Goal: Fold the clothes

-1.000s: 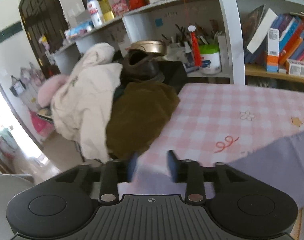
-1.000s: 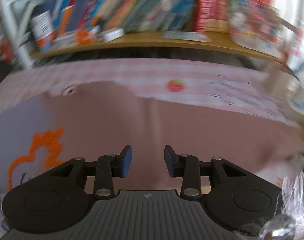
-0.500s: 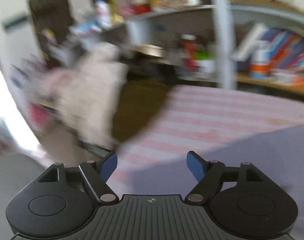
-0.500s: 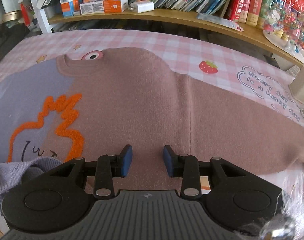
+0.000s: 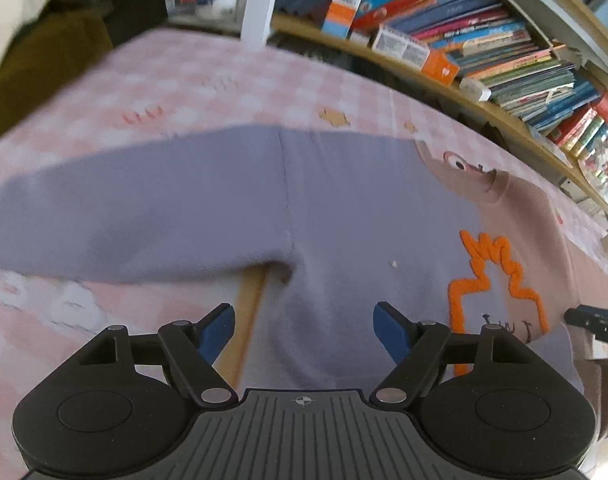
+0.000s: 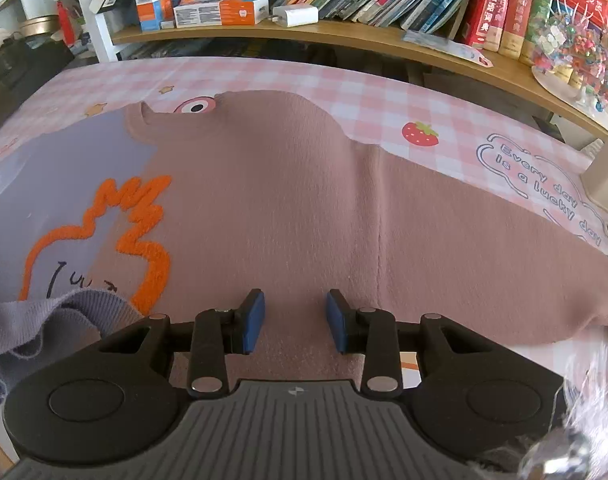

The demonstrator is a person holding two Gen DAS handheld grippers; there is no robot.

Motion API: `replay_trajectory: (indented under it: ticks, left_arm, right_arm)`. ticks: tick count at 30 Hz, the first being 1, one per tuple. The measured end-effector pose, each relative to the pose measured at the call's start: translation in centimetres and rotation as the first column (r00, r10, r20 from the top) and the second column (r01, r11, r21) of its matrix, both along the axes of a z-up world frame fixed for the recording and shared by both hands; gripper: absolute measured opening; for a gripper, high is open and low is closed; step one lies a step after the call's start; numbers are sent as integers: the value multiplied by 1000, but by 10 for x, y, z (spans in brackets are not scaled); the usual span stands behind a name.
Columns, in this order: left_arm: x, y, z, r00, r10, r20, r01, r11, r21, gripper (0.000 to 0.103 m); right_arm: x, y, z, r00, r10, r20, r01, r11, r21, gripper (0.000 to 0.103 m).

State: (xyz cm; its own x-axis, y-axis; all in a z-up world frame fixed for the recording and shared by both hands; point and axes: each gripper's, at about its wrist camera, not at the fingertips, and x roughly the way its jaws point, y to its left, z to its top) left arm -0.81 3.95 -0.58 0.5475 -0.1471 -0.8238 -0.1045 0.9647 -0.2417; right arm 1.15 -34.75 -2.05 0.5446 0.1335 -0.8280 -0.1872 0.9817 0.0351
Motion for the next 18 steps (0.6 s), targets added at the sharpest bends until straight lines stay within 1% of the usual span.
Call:
replay_trajectory:
  ticks: [2,3,4,5,6,7,8,9,12,18]
  left_arm:
    - [5,-4,-5,1000,7,7,-7,1000,5,77]
    - [7,-5,-5,1000,21,16,-21,999,26,74]
    - [10,-5,-5,999,32,20,-33,999,35,69]
    - [12,-6,-5,999,43,25,-44,998,45,53]
    - [16,-6,-5,998,47,29,-49,998,50,31]
    - [19,-5,-5,998,47,28,-48,998,46,20]
    - [23,-4,-6,999,41,27,-41,999,34,12]
    - [27,-6,-7,999,30,33,-32,999,43,8]
    - [40,-10,-8,999,-5,48,2,997,73,6]
    - [76,-10,-8,996,-51,68,43,992,117,6]
  right_arm:
    - [0,0,0,1000,4,0,-4,1000,-2,32]
    - [1,0,0,1000,7,0,-7,1000,-3,32]
    - [1,0,0,1000,9,0,-9,1000,-4,30]
    - [1,0,0,1000,7,3,-7,1000,-5,26]
    - [0,-1,0,1000,1,7,-1,1000,-6,22]
    - [0,-1,0,1000,-5,11,6,1000,-6,18]
    - [-1,-2,0,1000,-11,15,11,1000,-6,17]
    - [-1,-2,0,1000,-16,18,17,1000,-6,14]
    - [1,-1,0,999,-20,29,21,1000,-14,8]
    - [19,1,-3,999,-30,43,31,999,-25,6]
